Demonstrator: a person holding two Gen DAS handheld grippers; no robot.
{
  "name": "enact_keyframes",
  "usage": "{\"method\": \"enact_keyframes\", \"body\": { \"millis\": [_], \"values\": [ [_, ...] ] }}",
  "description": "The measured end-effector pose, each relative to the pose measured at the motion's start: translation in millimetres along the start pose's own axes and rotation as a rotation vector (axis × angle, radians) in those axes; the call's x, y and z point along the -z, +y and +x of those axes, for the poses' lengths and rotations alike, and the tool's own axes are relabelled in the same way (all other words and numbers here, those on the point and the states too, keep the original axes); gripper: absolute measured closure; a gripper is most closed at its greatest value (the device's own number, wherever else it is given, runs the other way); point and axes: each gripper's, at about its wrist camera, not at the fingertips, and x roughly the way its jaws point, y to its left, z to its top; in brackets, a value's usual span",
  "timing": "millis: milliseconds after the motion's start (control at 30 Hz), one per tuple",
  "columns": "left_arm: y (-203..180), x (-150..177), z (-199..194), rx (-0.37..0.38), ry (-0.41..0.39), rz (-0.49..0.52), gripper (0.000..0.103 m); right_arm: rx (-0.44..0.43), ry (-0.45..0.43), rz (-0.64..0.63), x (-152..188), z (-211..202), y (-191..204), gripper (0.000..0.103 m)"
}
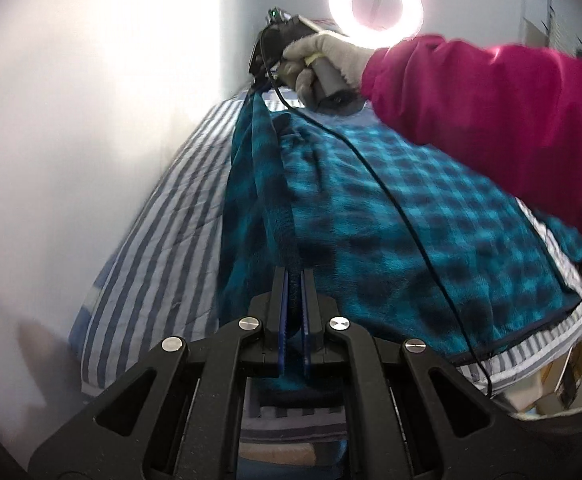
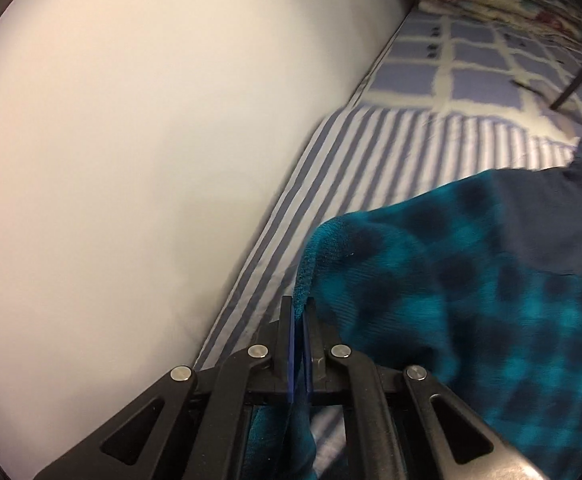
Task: Fold large clothes
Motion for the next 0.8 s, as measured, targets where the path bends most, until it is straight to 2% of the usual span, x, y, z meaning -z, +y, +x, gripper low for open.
{"method": "enact_keyframes", "body": {
  "millis": [133, 267, 400, 533, 567, 600, 633, 667, 733, 800],
  "values": [
    [-23.4, 5.8, 11.6, 0.024, 0.018, 0.081, 0.100, 0.007, -0.044, 0.041, 19.6, -41.6, -39.3, 0.103],
    [-45.4, 17.1, 18.1, 0.052, 0.050, 0.142, 0.100, 0.014, -0.049, 0.129, 55.8, -68.1, -98.5, 0.103],
    [-61.7, 25.8, 23.5, 0.072, 0.089, 0.175, 0.100, 0.050, -0.021, 0.195, 91.5, -69.6, -141.4, 0.102],
    [-67.1, 31.0, 24.0, 0.093, 0.136, 0.189, 0.099, 0.086, 0.012, 0.205, 107.0, -60.1, -158.0, 0.101],
    [-67.0, 32.1, 20.6, 0.100, 0.137, 0.188, 0.093, 0.102, 0.021, 0.197, 110.8, -59.8, -156.3, 0.096],
    [-65.8, 33.0, 16.3, 0.120, 0.145, 0.184, 0.089, 0.126, 0.029, 0.187, 114.2, -60.4, -152.9, 0.096],
    [-63.8, 34.0, 10.2, 0.135, 0.143, 0.177, 0.081, 0.135, 0.035, 0.173, 118.1, -63.2, -148.3, 0.094],
    [-60.9, 34.8, 4.2, 0.140, 0.140, 0.170, 0.069, 0.145, 0.035, 0.159, 122.1, -68.2, -143.4, 0.084],
    [-48.9, 36.5, -12.8, 0.161, 0.133, 0.139, 0.059, 0.165, 0.024, 0.127, 129.1, -81.3, -134.6, 0.072],
    [-34.3, 36.1, -24.0, 0.170, 0.137, 0.088, 0.059, 0.157, 0.026, 0.095, 141.9, -97.6, -122.9, 0.070]
  ]
}}
